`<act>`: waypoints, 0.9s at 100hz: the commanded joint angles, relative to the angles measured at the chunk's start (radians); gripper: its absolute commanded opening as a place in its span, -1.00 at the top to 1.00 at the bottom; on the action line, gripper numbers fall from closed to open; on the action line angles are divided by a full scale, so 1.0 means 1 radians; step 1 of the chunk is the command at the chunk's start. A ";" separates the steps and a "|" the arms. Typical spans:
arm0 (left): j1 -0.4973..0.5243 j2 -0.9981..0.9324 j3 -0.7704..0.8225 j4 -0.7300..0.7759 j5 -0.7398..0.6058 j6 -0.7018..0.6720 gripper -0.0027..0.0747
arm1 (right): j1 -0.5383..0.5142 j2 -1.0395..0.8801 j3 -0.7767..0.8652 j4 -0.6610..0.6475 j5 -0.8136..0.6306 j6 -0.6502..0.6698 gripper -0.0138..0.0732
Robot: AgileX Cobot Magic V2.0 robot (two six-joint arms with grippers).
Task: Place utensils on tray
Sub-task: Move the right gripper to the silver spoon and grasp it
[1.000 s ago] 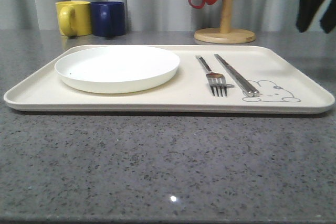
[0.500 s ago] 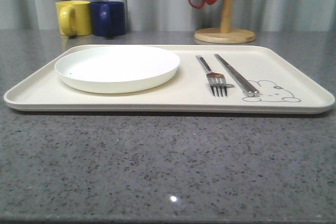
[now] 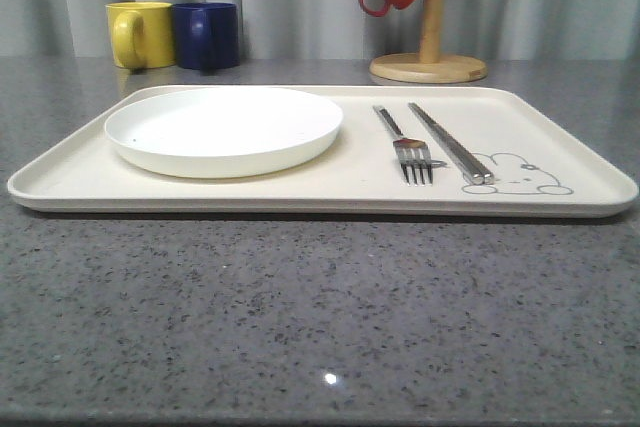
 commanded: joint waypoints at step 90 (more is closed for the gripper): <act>-0.007 0.006 -0.028 -0.006 -0.078 -0.001 0.98 | 0.240 -0.279 -0.065 0.102 0.025 0.143 0.84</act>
